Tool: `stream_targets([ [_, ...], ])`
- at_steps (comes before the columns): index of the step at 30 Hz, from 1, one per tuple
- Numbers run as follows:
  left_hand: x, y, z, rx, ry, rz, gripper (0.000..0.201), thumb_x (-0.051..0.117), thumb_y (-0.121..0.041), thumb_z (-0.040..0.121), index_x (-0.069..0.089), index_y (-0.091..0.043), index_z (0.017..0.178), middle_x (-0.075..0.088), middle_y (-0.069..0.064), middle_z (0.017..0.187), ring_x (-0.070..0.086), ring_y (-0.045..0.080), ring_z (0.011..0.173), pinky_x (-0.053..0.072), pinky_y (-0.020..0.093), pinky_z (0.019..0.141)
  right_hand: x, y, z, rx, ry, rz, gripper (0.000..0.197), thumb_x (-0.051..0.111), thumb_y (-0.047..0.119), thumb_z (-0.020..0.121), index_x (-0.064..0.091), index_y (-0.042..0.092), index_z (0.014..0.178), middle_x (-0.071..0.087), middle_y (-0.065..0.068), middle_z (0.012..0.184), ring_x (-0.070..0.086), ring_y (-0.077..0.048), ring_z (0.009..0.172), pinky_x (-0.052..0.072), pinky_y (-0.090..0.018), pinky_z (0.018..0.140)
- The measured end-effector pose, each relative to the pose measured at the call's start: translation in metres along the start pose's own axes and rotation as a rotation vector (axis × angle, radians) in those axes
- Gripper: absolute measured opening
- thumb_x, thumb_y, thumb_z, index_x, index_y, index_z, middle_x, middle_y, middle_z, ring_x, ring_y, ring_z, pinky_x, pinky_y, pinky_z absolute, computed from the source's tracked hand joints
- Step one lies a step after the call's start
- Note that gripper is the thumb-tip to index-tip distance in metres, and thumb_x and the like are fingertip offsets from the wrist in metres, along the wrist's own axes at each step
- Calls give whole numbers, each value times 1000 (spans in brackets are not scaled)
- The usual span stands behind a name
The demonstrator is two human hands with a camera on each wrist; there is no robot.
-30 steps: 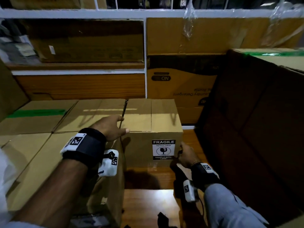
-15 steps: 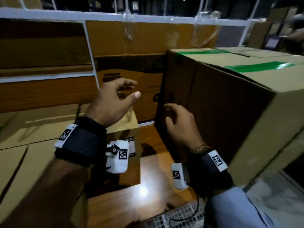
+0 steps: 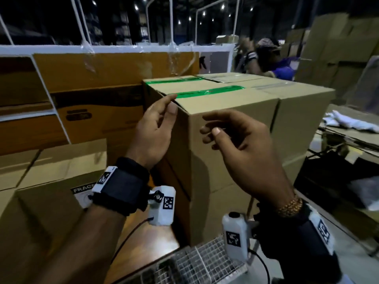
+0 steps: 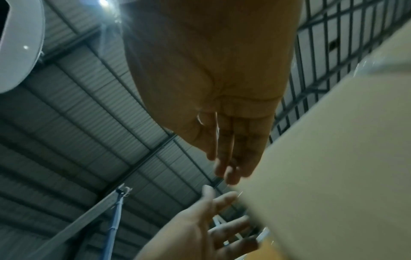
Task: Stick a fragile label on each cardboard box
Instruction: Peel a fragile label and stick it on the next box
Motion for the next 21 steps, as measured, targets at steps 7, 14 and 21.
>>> stream_targets([
  [7, 42, -12, -15, 6, -24, 229, 56, 49, -77, 91, 42, -53, 140, 55, -5, 138, 55, 23, 124, 53, 50, 99, -61, -50, 20, 0, -174, -171, 35, 61, 19, 101, 62, 27, 134, 68, 12, 119, 65, -3, 107, 61, -32, 84],
  [14, 45, -11, -24, -3, -180, 212, 69, 80, -58, 79, 45, -42, 137, 58, -3, 137, 59, 17, 122, 60, 45, 92, -82, -101, 34, 120, -206, -389, 77, 61, 51, 98, 21, 32, 161, 23, 0, 162, 31, -24, 147, 41, -54, 116],
  [21, 33, -10, -46, -63, -300, 78, 58, 77, -35, 89, 44, -45, 136, 52, -31, 121, 53, -22, 106, 60, 44, 95, -78, -119, 37, 144, -133, -318, 88, 64, 56, 95, 15, 33, 164, 37, -4, 161, 40, -22, 144, 42, -47, 115],
])
Point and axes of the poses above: each hand's wrist, its own z-axis towards the middle knuckle, its own x-axis out of the palm, y = z × x, the point moved 3 cm from there along z, towards the middle knuckle
